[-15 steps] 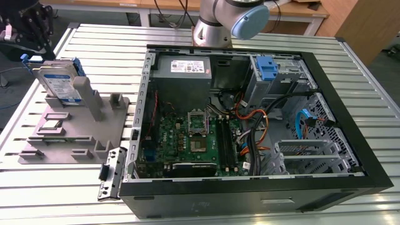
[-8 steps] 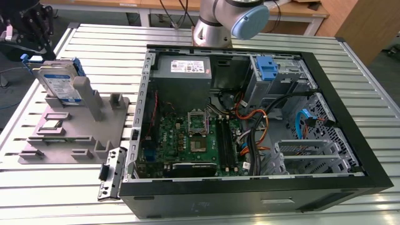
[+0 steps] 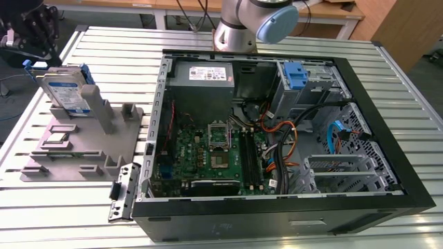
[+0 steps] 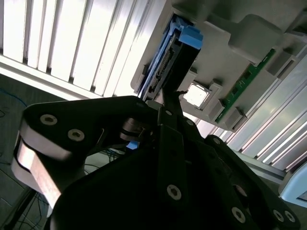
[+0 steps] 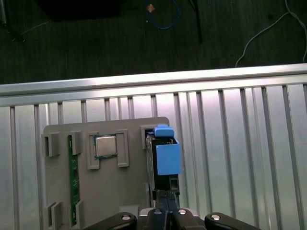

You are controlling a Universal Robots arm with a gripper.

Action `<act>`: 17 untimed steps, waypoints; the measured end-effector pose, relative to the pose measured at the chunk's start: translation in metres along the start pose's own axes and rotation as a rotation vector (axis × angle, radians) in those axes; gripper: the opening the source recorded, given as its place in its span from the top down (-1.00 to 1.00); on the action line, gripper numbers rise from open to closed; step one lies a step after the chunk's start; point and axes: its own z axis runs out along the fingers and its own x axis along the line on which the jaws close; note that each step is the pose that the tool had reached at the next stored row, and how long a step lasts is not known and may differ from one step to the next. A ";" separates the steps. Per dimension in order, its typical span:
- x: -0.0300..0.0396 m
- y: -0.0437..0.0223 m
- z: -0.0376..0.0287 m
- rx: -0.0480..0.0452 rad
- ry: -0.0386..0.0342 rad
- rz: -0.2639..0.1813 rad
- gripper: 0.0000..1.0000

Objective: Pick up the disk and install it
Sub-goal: 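Pick up the disk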

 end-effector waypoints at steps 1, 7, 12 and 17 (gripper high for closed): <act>0.0009 0.0000 0.0000 0.0000 0.0000 0.000 0.80; 0.0014 0.0000 0.0000 -0.0001 0.0000 0.000 0.80; 0.0014 0.0000 0.0001 -0.0001 0.0001 0.000 0.77; 0.0014 0.0000 0.0001 -0.0001 0.0001 0.000 0.42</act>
